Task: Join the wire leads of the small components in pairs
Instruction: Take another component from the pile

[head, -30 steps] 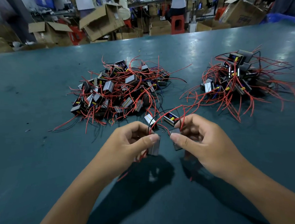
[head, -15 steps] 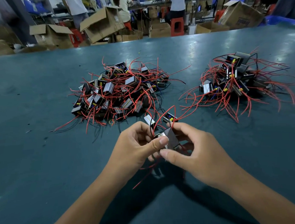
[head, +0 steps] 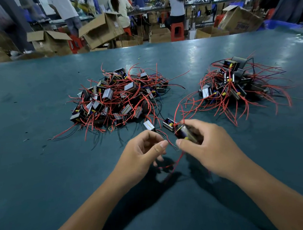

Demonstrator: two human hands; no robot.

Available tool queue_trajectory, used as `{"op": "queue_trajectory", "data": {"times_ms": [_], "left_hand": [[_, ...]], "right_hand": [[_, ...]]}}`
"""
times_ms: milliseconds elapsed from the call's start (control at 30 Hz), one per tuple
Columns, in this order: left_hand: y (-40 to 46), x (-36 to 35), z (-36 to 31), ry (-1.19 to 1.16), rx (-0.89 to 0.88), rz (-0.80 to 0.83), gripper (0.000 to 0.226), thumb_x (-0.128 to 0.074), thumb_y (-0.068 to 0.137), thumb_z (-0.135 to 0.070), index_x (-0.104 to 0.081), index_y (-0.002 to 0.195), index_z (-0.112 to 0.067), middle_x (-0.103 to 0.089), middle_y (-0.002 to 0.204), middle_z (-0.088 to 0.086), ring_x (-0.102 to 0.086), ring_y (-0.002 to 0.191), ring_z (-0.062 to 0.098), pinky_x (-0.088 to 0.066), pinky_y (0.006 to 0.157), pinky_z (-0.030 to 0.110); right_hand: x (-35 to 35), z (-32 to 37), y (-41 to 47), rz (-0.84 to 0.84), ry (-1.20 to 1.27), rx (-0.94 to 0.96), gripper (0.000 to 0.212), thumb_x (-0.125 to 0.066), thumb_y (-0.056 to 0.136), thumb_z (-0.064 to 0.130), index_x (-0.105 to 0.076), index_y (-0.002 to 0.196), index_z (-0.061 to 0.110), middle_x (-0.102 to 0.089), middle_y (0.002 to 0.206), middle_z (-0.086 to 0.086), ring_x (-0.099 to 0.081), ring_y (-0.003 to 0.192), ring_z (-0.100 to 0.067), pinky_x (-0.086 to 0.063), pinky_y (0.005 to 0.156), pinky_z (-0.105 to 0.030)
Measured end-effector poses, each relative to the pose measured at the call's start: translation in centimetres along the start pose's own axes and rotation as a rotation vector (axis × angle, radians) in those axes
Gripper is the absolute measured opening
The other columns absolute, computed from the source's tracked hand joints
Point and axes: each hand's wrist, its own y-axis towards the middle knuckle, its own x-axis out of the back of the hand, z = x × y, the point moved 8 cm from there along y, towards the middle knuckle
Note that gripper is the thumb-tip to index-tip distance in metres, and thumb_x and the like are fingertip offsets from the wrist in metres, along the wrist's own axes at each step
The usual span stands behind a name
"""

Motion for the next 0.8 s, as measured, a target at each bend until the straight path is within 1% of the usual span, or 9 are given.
{"op": "queue_trajectory", "data": {"times_ms": [67, 133, 200, 233, 333, 467, 567, 667, 800], "left_hand": [[0.1, 0.6, 0.7, 0.133, 0.008, -0.008, 0.01, -0.069, 0.092, -0.028, -0.064, 0.09, -0.019, -0.067, 0.073, -0.002, -0.062, 0.064, 0.011, -0.049, 0.058, 0.025], [0.1, 1.2, 1.1, 0.205, 0.003, -0.026, 0.009, -0.068, 0.094, -0.027, -0.064, 0.087, -0.025, -0.068, 0.071, -0.003, -0.062, 0.062, 0.01, -0.048, 0.059, 0.02], [0.2, 1.3, 0.9, 0.269, -0.022, -0.027, 0.01, -0.067, 0.093, -0.035, -0.064, 0.085, -0.029, -0.068, 0.071, -0.003, -0.062, 0.061, 0.009, -0.046, 0.059, 0.017], [0.2, 1.2, 0.8, 0.289, -0.03, -0.02, 0.012, -0.065, 0.091, -0.038, -0.063, 0.085, -0.029, -0.068, 0.07, -0.002, -0.062, 0.061, 0.009, -0.046, 0.059, 0.018], [0.1, 0.8, 0.6, 0.24, -0.025, 0.009, 0.017, -0.065, 0.093, -0.037, -0.065, 0.083, -0.024, -0.066, 0.065, -0.003, -0.059, 0.058, 0.01, -0.047, 0.058, 0.022], [0.1, 0.8, 0.7, 0.196, -0.014, 0.005, 0.018, -0.065, 0.097, -0.025, -0.065, 0.084, -0.012, -0.065, 0.062, -0.002, -0.056, 0.056, 0.008, -0.045, 0.055, 0.021], [0.0, 1.2, 0.6, 0.222, -0.016, -0.011, 0.019, -0.064, 0.097, -0.024, -0.065, 0.083, -0.011, -0.066, 0.063, -0.001, -0.056, 0.055, 0.008, -0.045, 0.055, 0.019], [0.1, 1.5, 0.6, 0.236, -0.016, -0.027, 0.018, -0.063, 0.098, -0.024, -0.065, 0.082, -0.014, -0.067, 0.065, 0.0, -0.057, 0.056, 0.008, -0.045, 0.056, 0.016], [0.1, 1.4, 0.7, 0.264, -0.008, -0.024, 0.019, -0.063, 0.098, -0.027, -0.064, 0.081, -0.019, -0.067, 0.066, 0.0, -0.058, 0.056, 0.008, -0.044, 0.057, 0.015]], "right_hand": [[2.1, -0.2, 0.5, -0.066, 0.025, -0.015, 0.056, -0.077, 0.076, 0.035, -0.059, 0.129, 0.028, -0.072, 0.097, 0.012, -0.065, 0.088, -0.002, -0.047, 0.083, -0.018], [4.4, 0.2, 1.3, -0.123, 0.016, 0.004, 0.06, -0.076, 0.077, 0.036, -0.054, 0.132, 0.03, -0.072, 0.095, 0.012, -0.063, 0.08, -0.004, -0.043, 0.076, -0.012], [7.4, 1.5, 2.5, -0.221, -0.107, 0.076, 0.057, -0.076, 0.078, 0.037, -0.051, 0.129, 0.032, -0.068, 0.086, 0.012, -0.056, 0.072, -0.011, -0.038, 0.065, -0.005], [9.0, 2.2, 3.4, -0.28, -0.199, 0.118, 0.058, -0.075, 0.078, 0.038, -0.05, 0.13, 0.031, -0.065, 0.083, 0.012, -0.053, 0.071, -0.013, -0.037, 0.062, -0.008], [12.4, 3.0, 8.7, -0.369, -0.463, 0.177, 0.062, -0.069, 0.079, 0.035, -0.045, 0.135, 0.023, -0.067, 0.09, -0.008, -0.058, 0.083, -0.029, -0.041, 0.07, -0.029], [13.8, -0.3, 16.7, -0.297, -0.826, 0.067, 0.055, -0.068, 0.084, 0.033, -0.048, 0.13, 0.009, -0.064, 0.109, -0.024, -0.06, 0.1, -0.042, -0.052, 0.084, -0.046], [14.3, -3.5, 18.5, -0.256, -1.048, 0.007, 0.04, -0.066, 0.087, 0.032, -0.06, 0.111, 0.001, -0.065, 0.105, -0.027, -0.061, 0.097, -0.044, -0.051, 0.079, -0.045], [15.4, -5.3, 18.7, -0.281, -1.129, -0.034, 0.037, -0.059, 0.089, 0.031, -0.058, 0.109, 0.0, -0.063, 0.11, -0.027, -0.06, 0.102, -0.044, -0.048, 0.082, -0.045], [16.2, -6.9, 19.6, -0.154, -1.139, -0.153, 0.044, -0.046, 0.095, 0.041, -0.053, 0.117, 0.004, -0.06, 0.122, -0.025, -0.056, 0.115, -0.041, -0.042, 0.096, -0.049]]}}
